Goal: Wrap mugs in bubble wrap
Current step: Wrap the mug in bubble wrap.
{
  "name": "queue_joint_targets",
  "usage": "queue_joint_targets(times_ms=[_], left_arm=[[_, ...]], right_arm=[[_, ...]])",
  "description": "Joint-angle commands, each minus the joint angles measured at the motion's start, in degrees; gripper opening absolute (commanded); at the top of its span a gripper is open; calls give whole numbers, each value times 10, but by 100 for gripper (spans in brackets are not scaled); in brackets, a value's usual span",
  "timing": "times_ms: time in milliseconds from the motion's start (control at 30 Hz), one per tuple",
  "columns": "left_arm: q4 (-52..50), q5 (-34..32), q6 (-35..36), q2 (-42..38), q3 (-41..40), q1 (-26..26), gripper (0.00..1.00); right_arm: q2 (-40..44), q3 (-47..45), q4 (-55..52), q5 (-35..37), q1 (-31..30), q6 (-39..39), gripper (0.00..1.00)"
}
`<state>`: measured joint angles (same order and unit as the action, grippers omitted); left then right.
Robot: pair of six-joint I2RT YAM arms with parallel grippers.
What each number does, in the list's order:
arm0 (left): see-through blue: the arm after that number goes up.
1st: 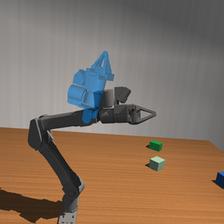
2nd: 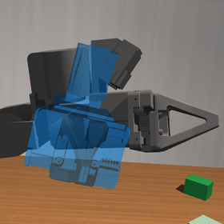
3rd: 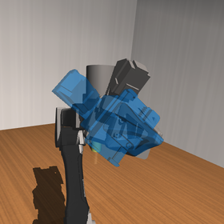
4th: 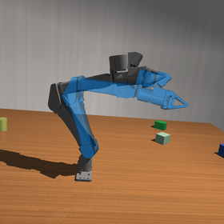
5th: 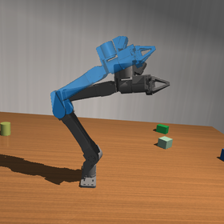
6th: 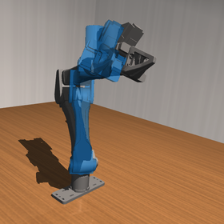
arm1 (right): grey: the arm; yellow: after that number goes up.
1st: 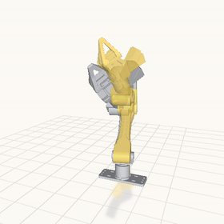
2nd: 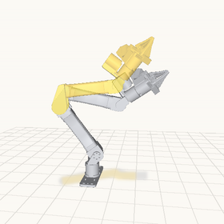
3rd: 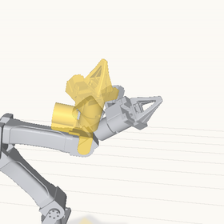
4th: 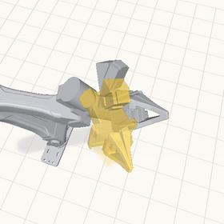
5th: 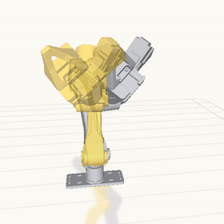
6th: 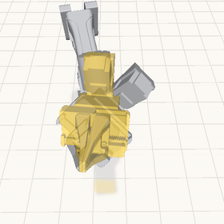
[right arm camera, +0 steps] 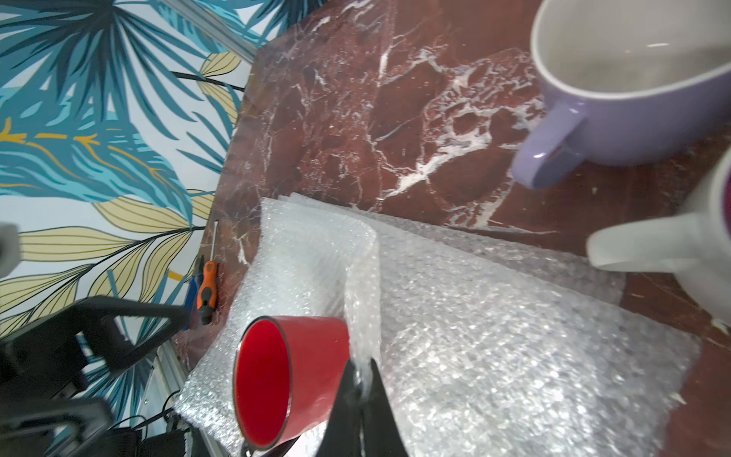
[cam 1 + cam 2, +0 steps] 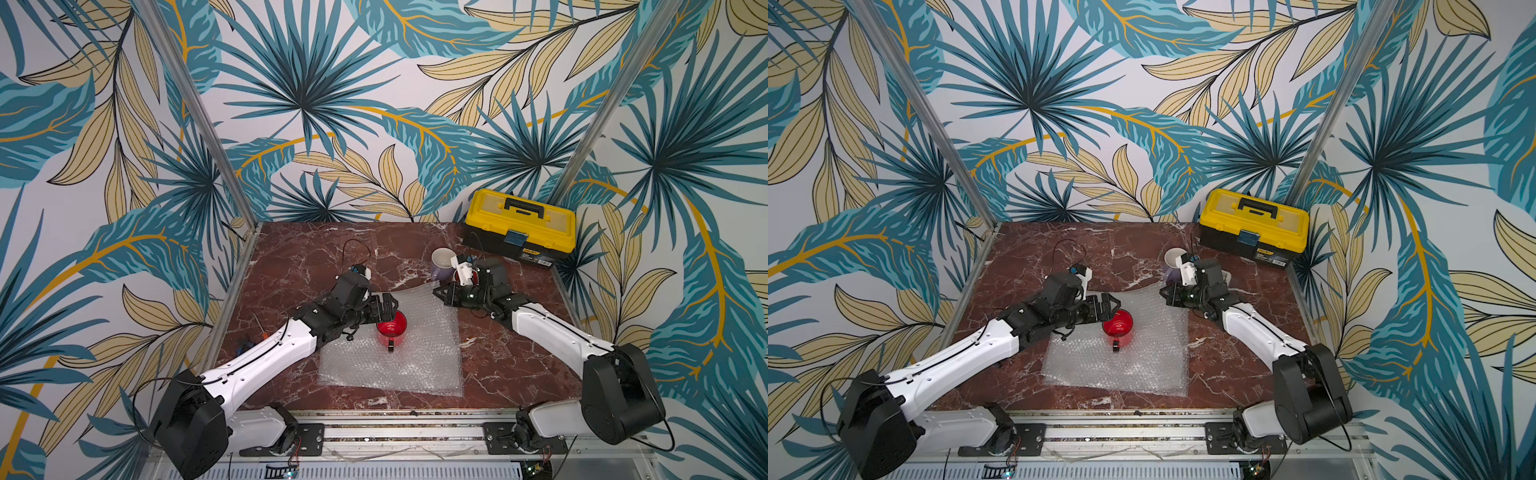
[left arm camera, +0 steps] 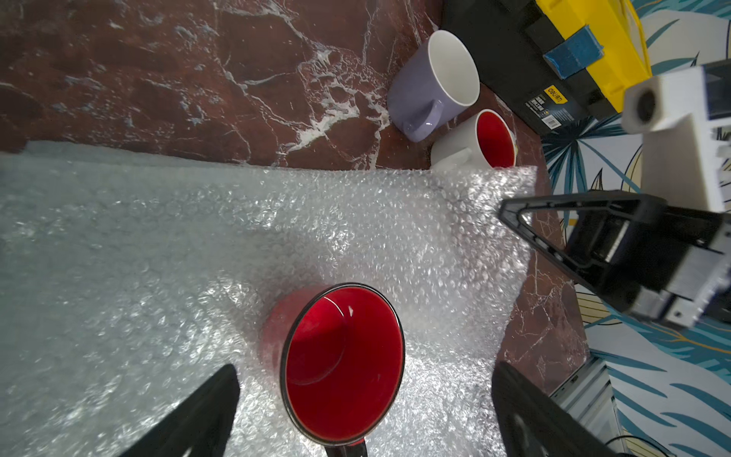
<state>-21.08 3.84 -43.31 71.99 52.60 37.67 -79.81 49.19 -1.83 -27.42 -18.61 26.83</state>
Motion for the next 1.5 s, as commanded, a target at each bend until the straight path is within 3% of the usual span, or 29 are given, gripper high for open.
queue_joint_targets(times_ms=[0,300,667,1300,1467], left_arm=[[10,-32,-38,-16,-20,0,100],[10,-59,-82,-18,-33,0,100],[11,-68,-103,-25,-45,-1,100],[50,-34,-105,68,-44,-1,97],[50,-30,-107,89,-40,-1,97]], right_arm=[[17,5,-24,7,-25,10,0],[10,24,-36,32,-124,16,0],[-29,27,-9,33,-195,28,0],[-99,20,20,43,-222,25,0],[-99,18,18,43,-223,21,11]])
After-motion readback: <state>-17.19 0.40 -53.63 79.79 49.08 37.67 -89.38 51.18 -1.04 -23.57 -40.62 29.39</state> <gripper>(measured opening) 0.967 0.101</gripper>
